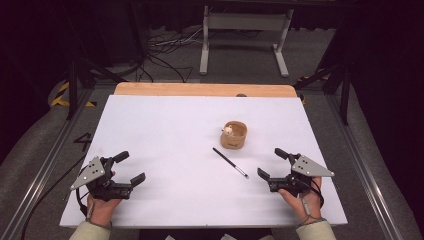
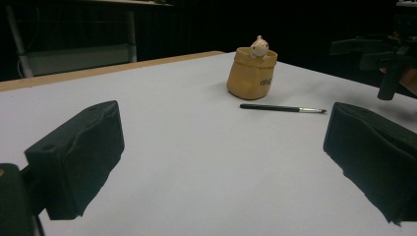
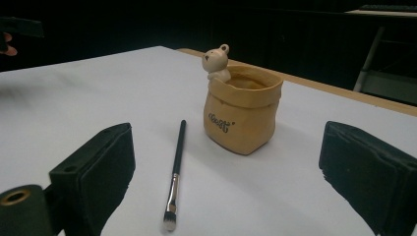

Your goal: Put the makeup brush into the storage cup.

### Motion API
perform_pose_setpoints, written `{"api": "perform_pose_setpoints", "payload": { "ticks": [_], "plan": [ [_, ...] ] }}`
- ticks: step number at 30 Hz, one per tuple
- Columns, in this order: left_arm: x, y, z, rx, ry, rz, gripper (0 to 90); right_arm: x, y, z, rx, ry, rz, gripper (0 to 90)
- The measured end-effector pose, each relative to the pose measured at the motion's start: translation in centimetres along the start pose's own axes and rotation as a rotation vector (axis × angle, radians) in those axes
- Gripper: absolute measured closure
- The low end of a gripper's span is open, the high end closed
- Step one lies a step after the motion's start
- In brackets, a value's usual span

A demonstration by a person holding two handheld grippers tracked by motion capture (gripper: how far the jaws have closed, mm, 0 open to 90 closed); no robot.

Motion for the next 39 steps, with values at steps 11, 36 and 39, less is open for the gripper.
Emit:
{"api": "perform_pose_setpoints", "payload": {
  "ticks": [11, 36, 39],
  "plan": [
    [0.3, 0.3, -0.2, 0.004, -0.022, 0.008, 0.4, 0.1, 0.0, 0.1, 0.003, -0.007, 0.003, 0.8],
    [0.2, 0.3, -0.3, -0.004, -0.023, 0.008, 0.4, -1.2, 4.9, -4.3, -0.007, 0.069, 0.034, 0.6],
    [0.3, 0.3, -0.3, -0.002, -0.025, 0.013, 0.4, -1.5, 5.4, -5.0, -0.019, 0.080, 0.039, 0.7]
  ]
}}
Point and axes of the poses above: each handheld gripper's, and its own axes: z roughly backward along the jaws, y roughly out of its top, x roughly to its right, the point moved 9 cm from there along -z, roughly forward along the jaws, and after that the axes turned 6 degrees about z, right-handed, at the moved point
